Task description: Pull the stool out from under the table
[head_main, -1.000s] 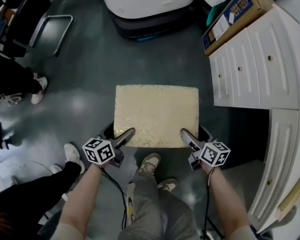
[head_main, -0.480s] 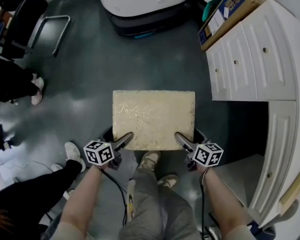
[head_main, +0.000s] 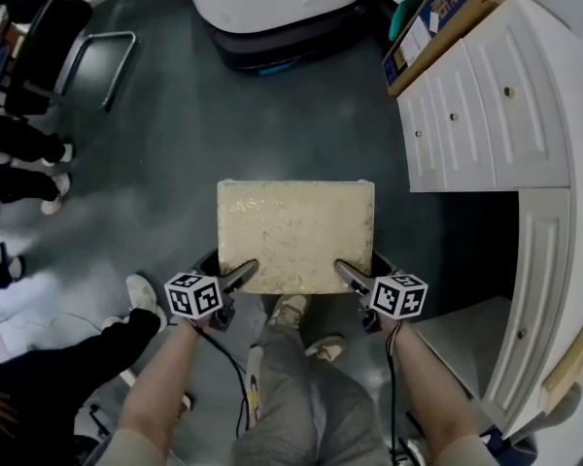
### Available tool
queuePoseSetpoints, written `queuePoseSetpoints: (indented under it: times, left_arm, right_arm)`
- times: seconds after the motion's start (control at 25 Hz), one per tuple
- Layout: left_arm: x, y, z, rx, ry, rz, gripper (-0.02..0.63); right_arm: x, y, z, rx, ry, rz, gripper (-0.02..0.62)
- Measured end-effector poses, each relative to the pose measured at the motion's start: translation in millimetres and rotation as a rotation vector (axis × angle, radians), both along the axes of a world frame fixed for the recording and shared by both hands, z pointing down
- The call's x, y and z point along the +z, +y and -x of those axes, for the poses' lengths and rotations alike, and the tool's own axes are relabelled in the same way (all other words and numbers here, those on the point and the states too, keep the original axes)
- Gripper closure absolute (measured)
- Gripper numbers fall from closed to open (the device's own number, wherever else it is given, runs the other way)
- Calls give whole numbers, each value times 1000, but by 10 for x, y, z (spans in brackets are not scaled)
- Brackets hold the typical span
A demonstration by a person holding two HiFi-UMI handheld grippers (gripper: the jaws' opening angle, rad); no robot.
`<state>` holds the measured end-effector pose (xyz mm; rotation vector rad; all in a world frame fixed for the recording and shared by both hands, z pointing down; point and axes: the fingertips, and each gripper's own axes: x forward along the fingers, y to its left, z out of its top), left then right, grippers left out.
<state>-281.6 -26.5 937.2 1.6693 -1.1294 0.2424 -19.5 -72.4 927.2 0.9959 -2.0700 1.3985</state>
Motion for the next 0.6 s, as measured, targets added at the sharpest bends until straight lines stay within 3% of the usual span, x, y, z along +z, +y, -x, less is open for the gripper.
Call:
queuePoseSetpoints:
  times: [0.24,0.36,0.6]
  left_arm:
    - [-1,-18,-6,8,-1,21,141]
    - [17,7,-30,11,-14,59,140]
    - [-96,57,59,-45,-127,66,141]
  right_arm:
    - [-12,1,-12,1,6,11,152]
    - [-63,17,-62,1,83,8,152]
    - [-433,-101,21,25,156,-69,191]
